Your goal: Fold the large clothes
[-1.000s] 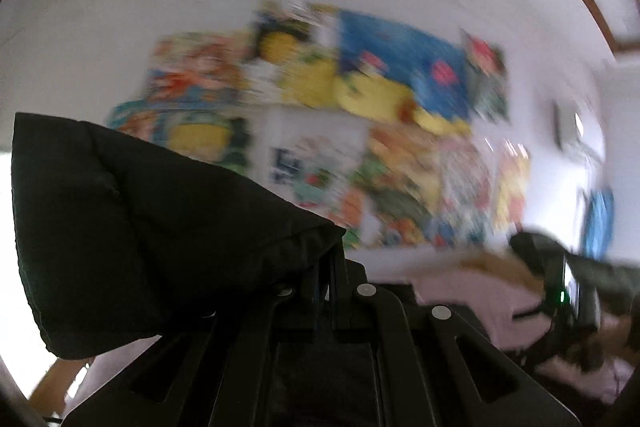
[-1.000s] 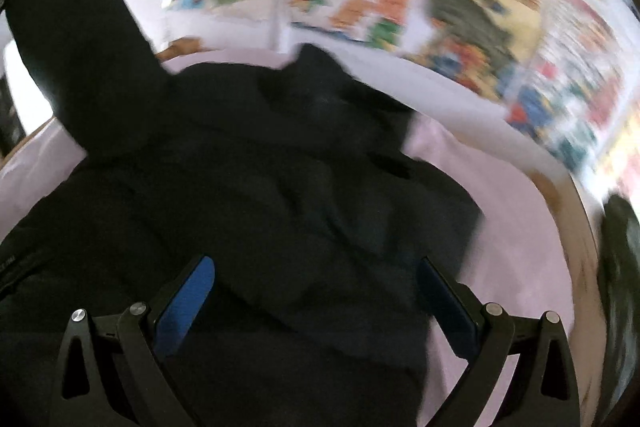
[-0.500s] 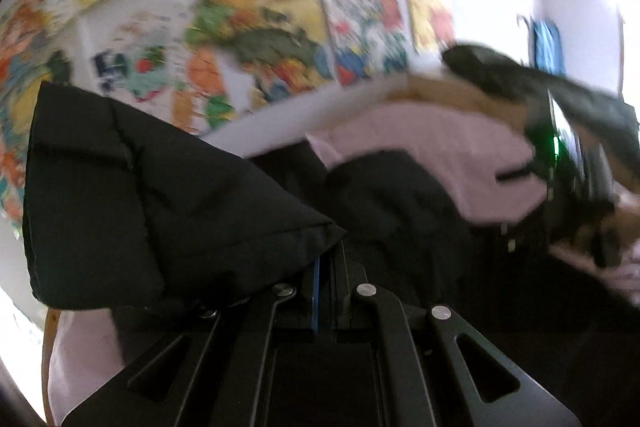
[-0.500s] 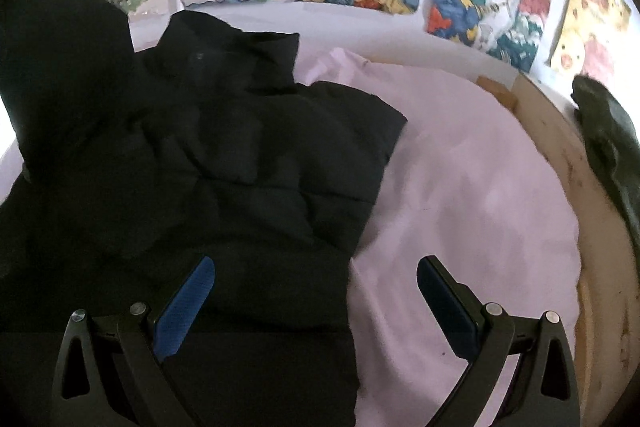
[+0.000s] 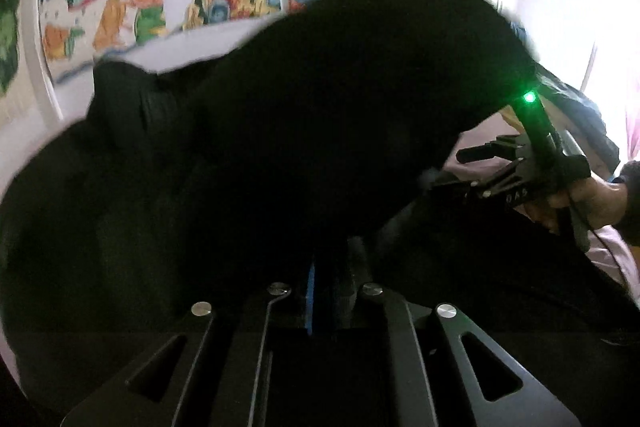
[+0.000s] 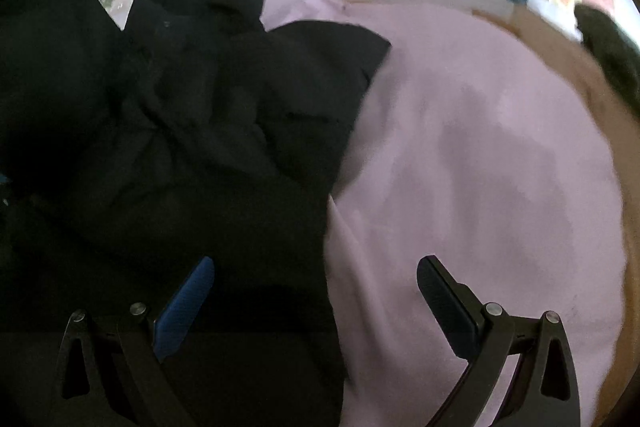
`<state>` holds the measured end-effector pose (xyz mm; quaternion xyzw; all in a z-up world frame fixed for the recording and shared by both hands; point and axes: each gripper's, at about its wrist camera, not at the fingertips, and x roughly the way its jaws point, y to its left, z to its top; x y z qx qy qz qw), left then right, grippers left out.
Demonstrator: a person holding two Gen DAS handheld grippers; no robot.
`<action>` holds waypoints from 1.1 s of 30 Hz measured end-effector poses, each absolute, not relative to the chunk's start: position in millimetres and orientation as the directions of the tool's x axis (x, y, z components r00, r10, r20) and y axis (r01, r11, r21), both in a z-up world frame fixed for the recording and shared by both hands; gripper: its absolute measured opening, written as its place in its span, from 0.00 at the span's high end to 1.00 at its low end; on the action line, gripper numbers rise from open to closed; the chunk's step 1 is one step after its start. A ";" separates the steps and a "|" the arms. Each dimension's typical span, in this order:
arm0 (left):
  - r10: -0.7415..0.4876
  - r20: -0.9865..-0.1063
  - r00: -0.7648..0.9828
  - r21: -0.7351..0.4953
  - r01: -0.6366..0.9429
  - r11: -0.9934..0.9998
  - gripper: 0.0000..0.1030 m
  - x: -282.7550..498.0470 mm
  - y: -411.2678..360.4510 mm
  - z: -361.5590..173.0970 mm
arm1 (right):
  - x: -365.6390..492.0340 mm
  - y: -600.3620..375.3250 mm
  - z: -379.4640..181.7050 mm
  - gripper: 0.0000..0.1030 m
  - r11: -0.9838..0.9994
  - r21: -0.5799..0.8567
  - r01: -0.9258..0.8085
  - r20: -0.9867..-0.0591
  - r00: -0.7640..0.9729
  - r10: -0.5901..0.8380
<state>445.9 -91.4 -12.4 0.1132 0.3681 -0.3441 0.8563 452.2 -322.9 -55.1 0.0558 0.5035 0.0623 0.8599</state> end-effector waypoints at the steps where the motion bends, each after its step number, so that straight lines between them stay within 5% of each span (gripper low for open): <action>1: -0.510 -0.715 0.477 -0.079 0.670 0.738 0.89 449.9 -88.5 -12.9 | 450.8 -327.3 -56.4 0.01 0.983 0.181 -0.043 -0.858 0.482 0.179; 3: -0.521 -0.720 0.458 -0.112 0.665 0.738 0.84 453.9 -82.3 -13.1 | 446.6 -337.1 -58.9 0.01 0.974 0.226 -0.036 -0.854 0.474 0.215; 7: -0.563 -0.691 0.454 -0.174 0.650 0.739 0.48 449.9 -59.0 -6.3 | 436.0 -350.1 -54.7 0.01 0.949 0.307 -0.068 -0.824 0.479 0.301; 12: -0.570 -0.642 0.512 -0.272 0.543 0.794 0.37 428.8 -11.0 12.6 | 429.4 -369.1 -34.1 0.01 0.864 0.499 -0.064 -0.706 0.547 0.449; 18: -0.292 -0.614 0.733 -0.247 0.173 0.953 0.26 436.2 74.2 38.3 | 459.4 -355.7 -24.6 0.01 0.816 0.577 -0.042 -0.666 0.554 0.500; 22: 0.031 -0.667 0.744 -0.145 -0.171 0.975 0.24 456.2 135.4 35.1 | 477.8 -334.5 -29.4 0.27 0.847 0.531 -0.031 -0.704 0.540 0.462; 26: 0.013 -0.699 0.715 -0.209 -0.222 0.952 0.24 472.7 170.7 17.3 | 490.4 -318.7 -43.3 0.61 0.846 0.533 0.002 -0.734 0.498 0.462; 27: -0.011 -0.710 0.704 -0.224 -0.212 0.951 0.24 476.3 173.7 13.2 | 491.4 -316.7 -43.8 0.63 0.852 0.523 0.008 -0.741 0.499 0.450; 29: -0.055 -0.706 0.706 -0.243 -0.168 0.955 0.24 476.6 172.1 11.5 | 490.9 -309.5 -38.9 0.93 0.881 0.472 -0.009 -0.758 0.507 0.411; 33: -0.103 -0.673 0.733 -0.223 -0.068 0.973 0.24 475.0 159.0 16.8 | 480.1 -316.2 -18.3 0.95 0.906 0.422 -0.024 -0.738 0.571 0.359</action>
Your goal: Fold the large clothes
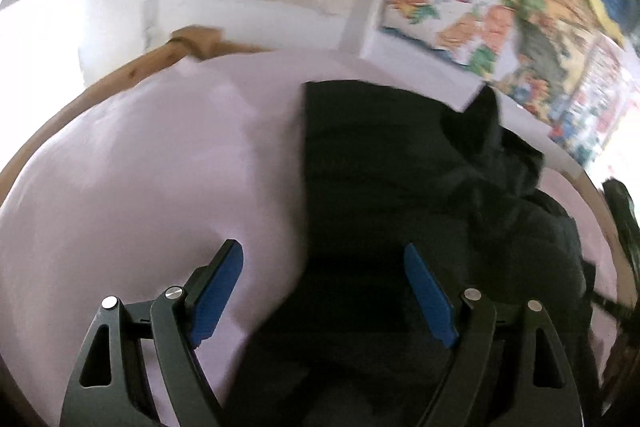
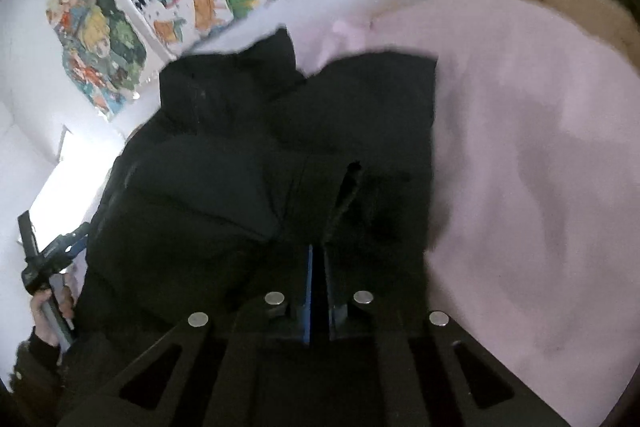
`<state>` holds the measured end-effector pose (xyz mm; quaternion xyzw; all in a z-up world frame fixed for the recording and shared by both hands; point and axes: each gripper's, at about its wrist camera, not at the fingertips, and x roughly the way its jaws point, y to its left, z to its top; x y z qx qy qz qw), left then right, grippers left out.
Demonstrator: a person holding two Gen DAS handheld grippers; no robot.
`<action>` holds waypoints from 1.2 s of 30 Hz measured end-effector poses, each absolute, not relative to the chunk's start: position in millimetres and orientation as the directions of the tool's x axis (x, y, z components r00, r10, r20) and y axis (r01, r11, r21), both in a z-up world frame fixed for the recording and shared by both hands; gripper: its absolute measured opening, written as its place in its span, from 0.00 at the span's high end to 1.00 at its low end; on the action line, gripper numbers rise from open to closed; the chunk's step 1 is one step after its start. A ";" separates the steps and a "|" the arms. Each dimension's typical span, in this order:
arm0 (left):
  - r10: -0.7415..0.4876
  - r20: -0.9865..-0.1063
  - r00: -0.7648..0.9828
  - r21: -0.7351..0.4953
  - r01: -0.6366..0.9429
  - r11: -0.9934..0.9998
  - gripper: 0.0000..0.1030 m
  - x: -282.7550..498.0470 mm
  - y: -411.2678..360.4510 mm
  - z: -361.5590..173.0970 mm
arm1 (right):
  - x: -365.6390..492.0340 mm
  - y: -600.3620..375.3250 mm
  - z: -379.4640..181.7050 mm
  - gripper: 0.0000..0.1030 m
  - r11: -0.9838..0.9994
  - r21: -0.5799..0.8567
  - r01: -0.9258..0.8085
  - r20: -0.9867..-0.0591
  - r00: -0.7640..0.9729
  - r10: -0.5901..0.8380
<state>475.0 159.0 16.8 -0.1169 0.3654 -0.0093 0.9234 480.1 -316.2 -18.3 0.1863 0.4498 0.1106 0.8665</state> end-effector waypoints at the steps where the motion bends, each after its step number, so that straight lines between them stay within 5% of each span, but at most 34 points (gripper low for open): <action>1: -0.104 -0.663 0.741 -0.206 -0.048 0.977 0.24 474.6 153.5 18.6 | 478.4 -319.8 -12.3 0.95 0.916 0.401 -0.022 -0.735 0.588 0.336; 9: 0.004 -0.719 0.695 0.063 0.060 0.996 0.24 493.7 96.1 -12.1 | 484.9 -305.3 -32.6 0.95 0.982 0.185 -0.039 -0.814 0.554 0.175; 17: 0.004 -0.744 0.669 0.036 0.034 0.999 0.05 501.1 110.3 -44.8 | 496.0 -280.6 -73.9 0.96 0.989 -0.091 -0.114 -0.877 0.480 -0.025; 28: 0.004 -0.741 0.671 0.030 0.027 0.999 0.02 501.5 114.0 -43.3 | 496.4 -307.1 -79.4 0.96 0.997 0.051 -0.063 -0.862 0.502 0.075; 33: 0.006 -0.711 0.703 0.011 0.003 1.000 0.02 488.4 112.4 -20.7 | 486.5 -324.8 -50.8 0.81 0.994 0.107 -0.034 -0.828 0.550 0.108; 36: -0.044 -0.673 0.738 -0.054 0.011 0.999 0.02 483.8 112.8 0.8 | 483.3 -327.9 -30.0 0.48 0.987 0.155 -0.031 -0.792 0.594 0.143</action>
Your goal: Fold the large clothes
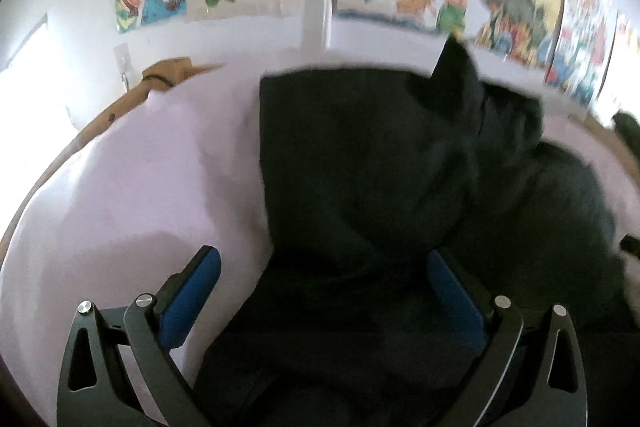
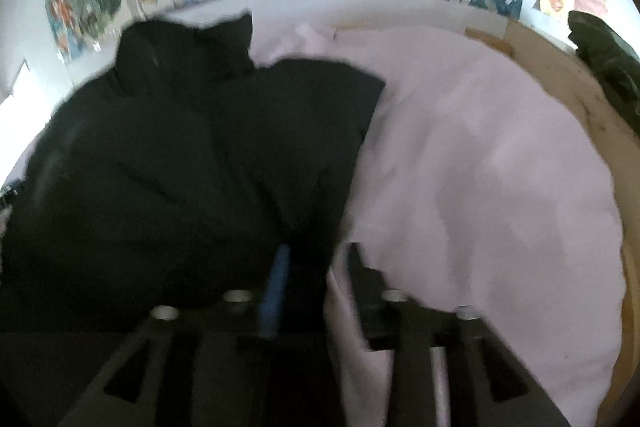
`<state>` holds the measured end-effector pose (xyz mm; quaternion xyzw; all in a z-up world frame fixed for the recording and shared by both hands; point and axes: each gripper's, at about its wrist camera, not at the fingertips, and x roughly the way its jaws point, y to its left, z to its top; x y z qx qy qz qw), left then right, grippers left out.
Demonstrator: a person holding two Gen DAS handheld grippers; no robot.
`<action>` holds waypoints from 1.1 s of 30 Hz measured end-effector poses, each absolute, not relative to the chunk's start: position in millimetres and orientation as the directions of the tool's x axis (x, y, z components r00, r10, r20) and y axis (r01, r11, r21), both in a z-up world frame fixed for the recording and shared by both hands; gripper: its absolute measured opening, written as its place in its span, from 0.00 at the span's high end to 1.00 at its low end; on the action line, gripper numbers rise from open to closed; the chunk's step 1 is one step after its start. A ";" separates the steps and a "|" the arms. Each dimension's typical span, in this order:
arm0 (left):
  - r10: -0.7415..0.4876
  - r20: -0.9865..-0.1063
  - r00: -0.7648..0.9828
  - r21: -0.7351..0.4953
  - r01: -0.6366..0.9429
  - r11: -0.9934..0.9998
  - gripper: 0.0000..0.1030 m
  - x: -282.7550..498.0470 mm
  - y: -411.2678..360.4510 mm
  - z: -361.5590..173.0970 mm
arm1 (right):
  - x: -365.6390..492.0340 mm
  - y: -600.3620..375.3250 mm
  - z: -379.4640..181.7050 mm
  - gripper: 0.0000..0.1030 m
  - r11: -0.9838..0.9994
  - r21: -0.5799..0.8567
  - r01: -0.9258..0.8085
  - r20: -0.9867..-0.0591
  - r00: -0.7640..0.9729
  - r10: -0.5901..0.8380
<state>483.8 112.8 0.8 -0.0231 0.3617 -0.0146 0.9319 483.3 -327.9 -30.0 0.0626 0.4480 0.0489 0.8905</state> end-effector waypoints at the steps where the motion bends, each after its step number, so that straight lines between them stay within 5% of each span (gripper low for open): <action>1: -0.070 -0.661 0.747 -0.086 0.018 0.996 0.02 485.1 111.6 9.9 | 485.4 -327.2 -21.9 0.36 0.985 0.168 -0.032 -0.776 0.612 0.152; 8: -0.141 -0.616 0.775 -0.156 0.056 0.986 0.02 533.9 80.6 58.1 | 526.0 -305.9 15.6 0.20 0.972 0.231 -0.051 -0.719 0.664 0.206; 19: -0.273 -0.600 0.752 -0.279 0.123 0.952 0.02 657.5 28.6 70.4 | 648.9 -278.1 21.3 0.20 0.931 0.349 -0.108 -0.662 0.675 0.326; 24: -0.251 -0.575 0.779 -0.329 0.061 0.943 0.04 689.5 25.3 54.0 | 681.5 -264.7 5.9 0.20 0.956 0.284 -0.070 -0.629 0.739 0.241; 26: -0.231 -0.561 0.795 -0.316 0.052 0.947 0.11 695.1 24.9 49.7 | 695.9 -263.7 -3.6 0.24 0.949 0.311 -0.055 -0.624 0.742 0.247; 29: -0.231 -0.547 0.805 -0.305 0.065 0.950 0.36 704.4 22.5 45.9 | 709.5 -261.6 -14.0 0.30 0.932 0.357 -0.059 -0.621 0.731 0.284; 33: -0.286 -0.581 0.762 -0.319 0.110 0.941 0.87 717.6 13.9 38.0 | 713.8 -255.7 -23.6 0.60 0.934 0.353 -0.056 -0.634 0.719 0.283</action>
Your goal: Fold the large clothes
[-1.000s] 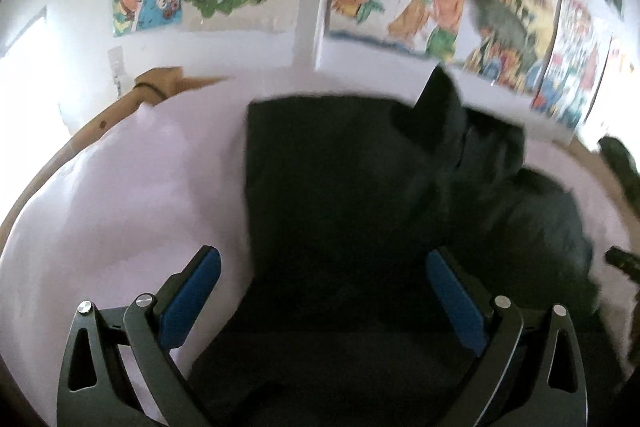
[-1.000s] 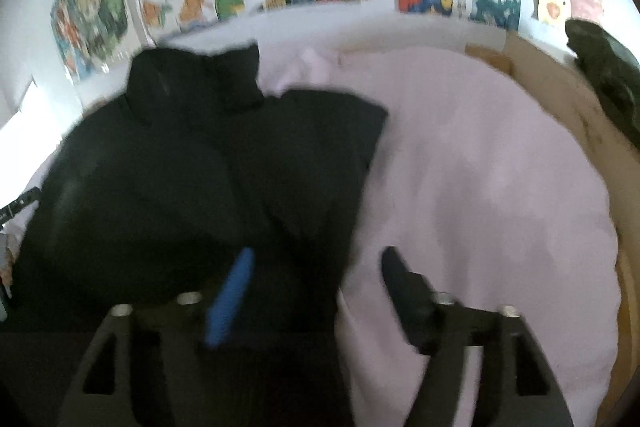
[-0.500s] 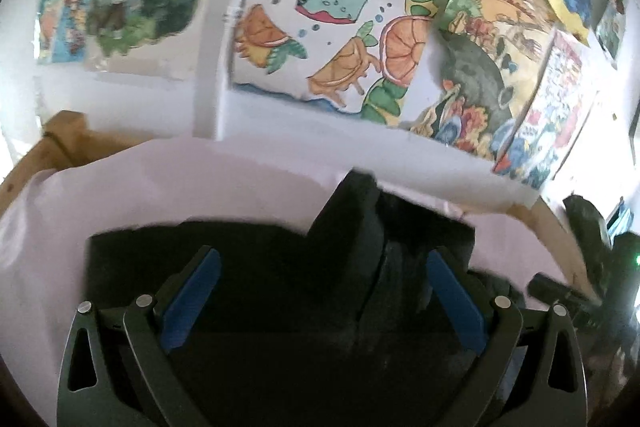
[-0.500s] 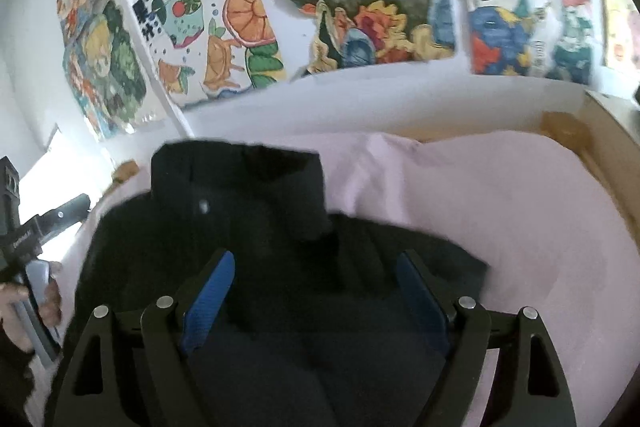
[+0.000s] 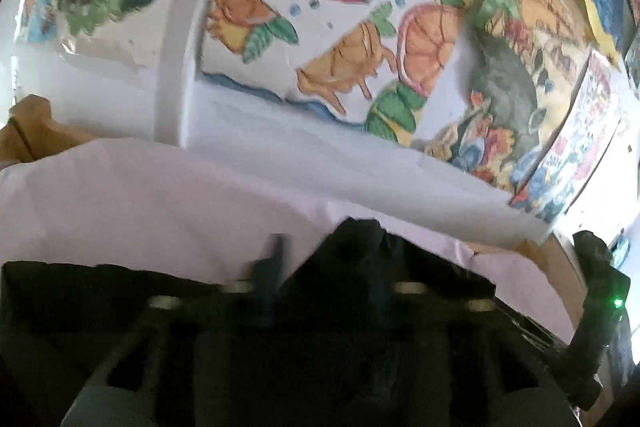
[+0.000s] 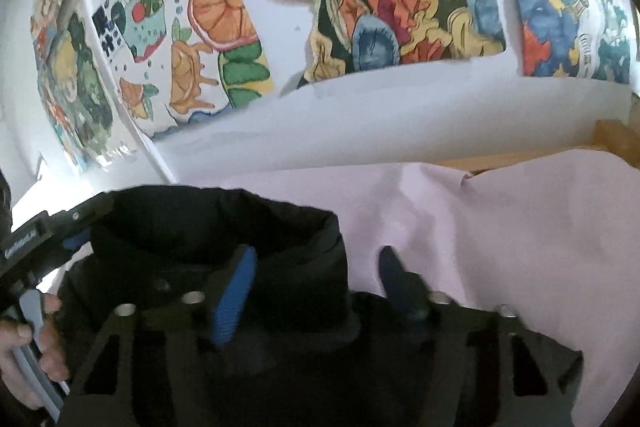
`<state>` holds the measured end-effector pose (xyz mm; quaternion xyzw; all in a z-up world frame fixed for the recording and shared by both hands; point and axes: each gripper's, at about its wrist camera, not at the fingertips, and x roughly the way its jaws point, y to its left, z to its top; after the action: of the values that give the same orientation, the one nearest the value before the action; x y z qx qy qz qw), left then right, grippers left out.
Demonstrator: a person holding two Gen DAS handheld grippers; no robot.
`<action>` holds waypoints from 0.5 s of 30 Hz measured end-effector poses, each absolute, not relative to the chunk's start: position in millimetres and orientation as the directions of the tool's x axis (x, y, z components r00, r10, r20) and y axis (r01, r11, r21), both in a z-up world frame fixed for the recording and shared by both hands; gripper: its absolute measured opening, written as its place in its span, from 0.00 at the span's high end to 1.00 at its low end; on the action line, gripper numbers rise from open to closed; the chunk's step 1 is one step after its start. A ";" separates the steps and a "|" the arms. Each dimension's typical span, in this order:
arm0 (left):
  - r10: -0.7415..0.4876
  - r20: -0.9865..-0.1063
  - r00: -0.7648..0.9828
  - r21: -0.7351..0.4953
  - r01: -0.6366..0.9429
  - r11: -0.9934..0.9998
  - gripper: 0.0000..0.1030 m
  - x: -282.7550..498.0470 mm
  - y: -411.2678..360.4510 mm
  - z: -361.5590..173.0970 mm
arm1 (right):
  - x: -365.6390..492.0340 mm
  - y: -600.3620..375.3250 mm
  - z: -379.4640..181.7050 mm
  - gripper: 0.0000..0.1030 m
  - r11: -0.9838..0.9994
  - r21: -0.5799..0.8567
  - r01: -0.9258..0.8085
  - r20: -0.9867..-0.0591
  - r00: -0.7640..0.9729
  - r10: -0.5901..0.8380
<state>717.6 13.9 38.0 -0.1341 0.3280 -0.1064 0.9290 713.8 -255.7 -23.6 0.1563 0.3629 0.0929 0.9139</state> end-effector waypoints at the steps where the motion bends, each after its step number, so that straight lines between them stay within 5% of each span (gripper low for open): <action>1: -0.269 -0.582 0.768 -0.293 0.111 0.950 0.90 715.0 10.5 38.3 | 711.3 -255.3 -24.0 0.76 0.930 0.362 -0.061 -0.630 0.719 0.292; 4: -0.264 -0.532 0.805 -0.281 0.127 0.951 0.94 696.6 9.0 47.0 | 697.2 -253.9 -15.8 0.85 0.932 0.358 -0.062 -0.608 0.742 0.283; 15: -0.293 -0.513 0.807 -0.253 0.184 0.950 0.97 602.8 37.9 76.5 | 609.7 -254.3 28.9 0.89 0.948 0.263 -0.178 -0.539 0.788 0.298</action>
<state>602.8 37.9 76.5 -0.0962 0.2840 -0.1260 0.9456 609.7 -254.3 28.9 0.0997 0.3000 0.1266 0.9402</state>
